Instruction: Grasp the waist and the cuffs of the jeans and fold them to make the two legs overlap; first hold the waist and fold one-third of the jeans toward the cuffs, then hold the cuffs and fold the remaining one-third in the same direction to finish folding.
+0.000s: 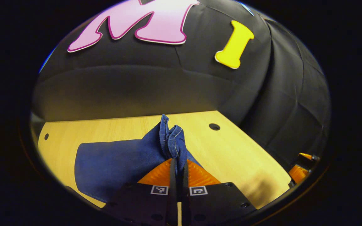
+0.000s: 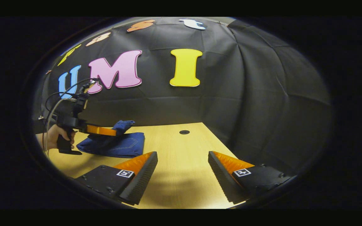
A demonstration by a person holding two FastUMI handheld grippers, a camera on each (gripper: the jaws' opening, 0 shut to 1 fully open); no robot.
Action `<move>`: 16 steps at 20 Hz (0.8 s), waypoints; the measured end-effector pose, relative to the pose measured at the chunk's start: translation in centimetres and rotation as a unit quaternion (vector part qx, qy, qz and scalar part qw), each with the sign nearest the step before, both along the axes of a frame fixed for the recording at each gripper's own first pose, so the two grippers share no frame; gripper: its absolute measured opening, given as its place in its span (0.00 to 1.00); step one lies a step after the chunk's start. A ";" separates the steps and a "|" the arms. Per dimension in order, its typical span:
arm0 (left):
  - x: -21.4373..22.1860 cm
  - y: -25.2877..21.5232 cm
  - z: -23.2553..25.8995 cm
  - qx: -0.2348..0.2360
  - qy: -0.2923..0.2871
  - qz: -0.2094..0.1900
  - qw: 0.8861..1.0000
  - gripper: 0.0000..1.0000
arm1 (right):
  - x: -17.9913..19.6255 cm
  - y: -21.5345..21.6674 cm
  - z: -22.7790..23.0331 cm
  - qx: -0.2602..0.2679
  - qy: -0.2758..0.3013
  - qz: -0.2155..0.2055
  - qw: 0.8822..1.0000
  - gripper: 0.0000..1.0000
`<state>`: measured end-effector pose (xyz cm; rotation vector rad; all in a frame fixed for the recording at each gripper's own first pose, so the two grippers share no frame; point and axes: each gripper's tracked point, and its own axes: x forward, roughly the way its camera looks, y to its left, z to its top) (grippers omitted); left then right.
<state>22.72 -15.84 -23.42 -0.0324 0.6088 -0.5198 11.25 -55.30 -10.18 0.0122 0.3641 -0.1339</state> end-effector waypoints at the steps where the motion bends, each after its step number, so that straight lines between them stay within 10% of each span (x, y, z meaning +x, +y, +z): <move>1: -0.6 0.0 0.3 -0.011 0.000 0.000 1.000 0.12 | -0.5 0.8 0.4 -0.003 -0.001 0.007 1.000 0.99; 3: -2.3 0.6 2.0 -0.053 -0.011 0.008 0.999 0.25 | -1.5 2.4 1.5 -0.010 -0.006 0.021 1.000 0.99; 7: -7.4 6.9 7.5 -0.084 -0.069 0.039 0.993 0.95 | -4.3 6.9 4.2 -0.008 -0.015 0.049 0.999 0.98; 16: -27.4 26.8 23.3 -0.007 -0.233 0.157 0.960 0.96 | -11.4 17.7 16.3 -0.004 -0.058 0.128 0.990 0.99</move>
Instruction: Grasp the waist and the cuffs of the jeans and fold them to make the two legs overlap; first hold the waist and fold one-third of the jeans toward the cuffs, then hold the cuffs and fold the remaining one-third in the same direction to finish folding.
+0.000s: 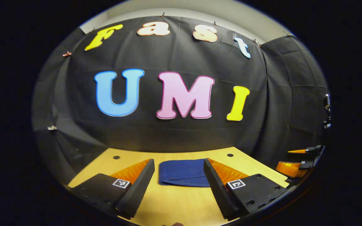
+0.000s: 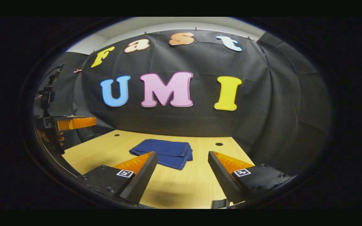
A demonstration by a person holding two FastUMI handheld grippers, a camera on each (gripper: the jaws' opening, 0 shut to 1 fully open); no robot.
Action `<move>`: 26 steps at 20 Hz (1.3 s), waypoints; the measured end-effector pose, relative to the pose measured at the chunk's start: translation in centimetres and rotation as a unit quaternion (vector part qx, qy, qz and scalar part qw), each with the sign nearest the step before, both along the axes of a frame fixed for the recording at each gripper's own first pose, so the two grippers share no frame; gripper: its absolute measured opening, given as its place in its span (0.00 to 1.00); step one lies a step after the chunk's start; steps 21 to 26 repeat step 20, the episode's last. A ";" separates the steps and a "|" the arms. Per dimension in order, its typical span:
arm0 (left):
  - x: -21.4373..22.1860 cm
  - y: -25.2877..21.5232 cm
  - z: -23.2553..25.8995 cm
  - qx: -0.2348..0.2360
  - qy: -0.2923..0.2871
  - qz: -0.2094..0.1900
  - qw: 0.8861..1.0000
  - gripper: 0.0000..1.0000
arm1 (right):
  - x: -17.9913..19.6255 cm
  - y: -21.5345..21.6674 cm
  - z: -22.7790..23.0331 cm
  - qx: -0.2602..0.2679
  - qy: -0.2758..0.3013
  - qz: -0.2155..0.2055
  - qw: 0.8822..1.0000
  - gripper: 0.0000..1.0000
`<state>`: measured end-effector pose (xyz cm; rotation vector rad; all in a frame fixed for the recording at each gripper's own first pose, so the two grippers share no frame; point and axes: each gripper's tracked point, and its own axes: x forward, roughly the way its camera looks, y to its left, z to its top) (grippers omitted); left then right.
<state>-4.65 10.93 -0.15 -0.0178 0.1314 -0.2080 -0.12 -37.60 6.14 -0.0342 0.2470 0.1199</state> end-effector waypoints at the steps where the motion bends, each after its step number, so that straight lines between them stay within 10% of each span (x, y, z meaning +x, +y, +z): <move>1: -1.7 0.9 0.7 0.008 -0.004 0.009 1.000 0.96 | -0.5 0.9 1.4 0.003 -0.009 0.005 1.000 0.99; 12: -18.3 0.9 2.4 -0.035 0.003 0.059 0.998 0.96 | -7.8 9.2 4.9 0.031 0.014 0.100 0.994 0.98; 26: -19.9 2.9 3.2 -0.030 -0.002 0.079 0.996 0.96 | -8.5 12.0 9.3 0.045 -0.033 0.123 0.991 0.97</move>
